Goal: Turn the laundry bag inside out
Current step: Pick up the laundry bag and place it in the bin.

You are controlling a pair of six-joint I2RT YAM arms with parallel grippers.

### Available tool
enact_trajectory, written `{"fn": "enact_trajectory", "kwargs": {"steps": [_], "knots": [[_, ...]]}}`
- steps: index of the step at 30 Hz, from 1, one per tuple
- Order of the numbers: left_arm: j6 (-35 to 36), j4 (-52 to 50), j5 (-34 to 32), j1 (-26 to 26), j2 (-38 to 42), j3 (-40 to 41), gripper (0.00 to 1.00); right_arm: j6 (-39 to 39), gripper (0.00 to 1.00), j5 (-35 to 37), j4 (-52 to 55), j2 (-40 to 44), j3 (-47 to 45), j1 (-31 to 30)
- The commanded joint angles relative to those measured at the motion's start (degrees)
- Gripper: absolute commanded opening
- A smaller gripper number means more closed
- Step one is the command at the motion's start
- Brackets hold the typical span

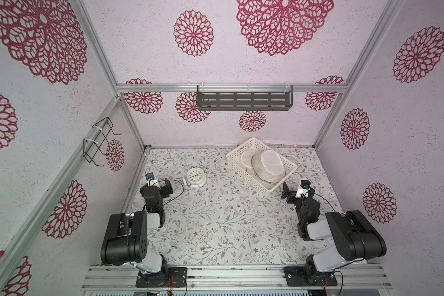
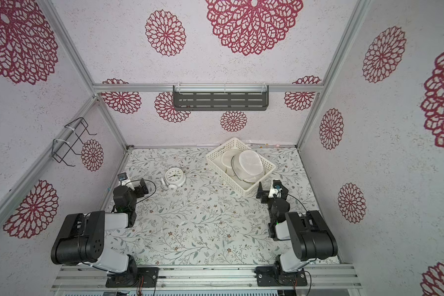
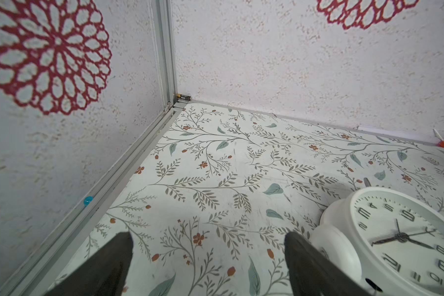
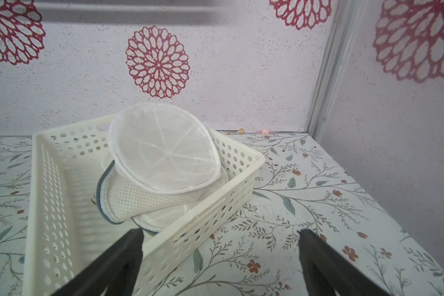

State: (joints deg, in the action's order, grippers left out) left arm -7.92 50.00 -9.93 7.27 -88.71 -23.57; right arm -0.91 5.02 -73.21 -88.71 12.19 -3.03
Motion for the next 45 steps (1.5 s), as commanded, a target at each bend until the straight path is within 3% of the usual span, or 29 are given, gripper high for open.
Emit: {"fn": "enact_trajectory", "kwargs": {"steps": [1, 38, 42, 45], "knots": [[0.58, -0.40, 0.12, -0.48, -0.07, -0.77, 0.98, 0.14, 0.99, -0.36, -2.17, 0.99, 0.37, 0.13], [0.45, -0.47, 0.88, -0.11, -0.14, -0.78, 0.98, 0.29, 0.99, -0.53, -1.63, 1.21, 0.41, 0.20], [0.80, -0.44, 1.31, -0.35, 1.10, -0.39, 0.98, -2.58, 0.99, -5.26, 6.72, 8.72, 1.91, -0.53], [1.12, -4.31, 1.62, -0.41, 6.16, -0.56, 0.98, -2.33, 0.99, -3.57, 13.86, 18.56, 1.94, -1.89]]}}
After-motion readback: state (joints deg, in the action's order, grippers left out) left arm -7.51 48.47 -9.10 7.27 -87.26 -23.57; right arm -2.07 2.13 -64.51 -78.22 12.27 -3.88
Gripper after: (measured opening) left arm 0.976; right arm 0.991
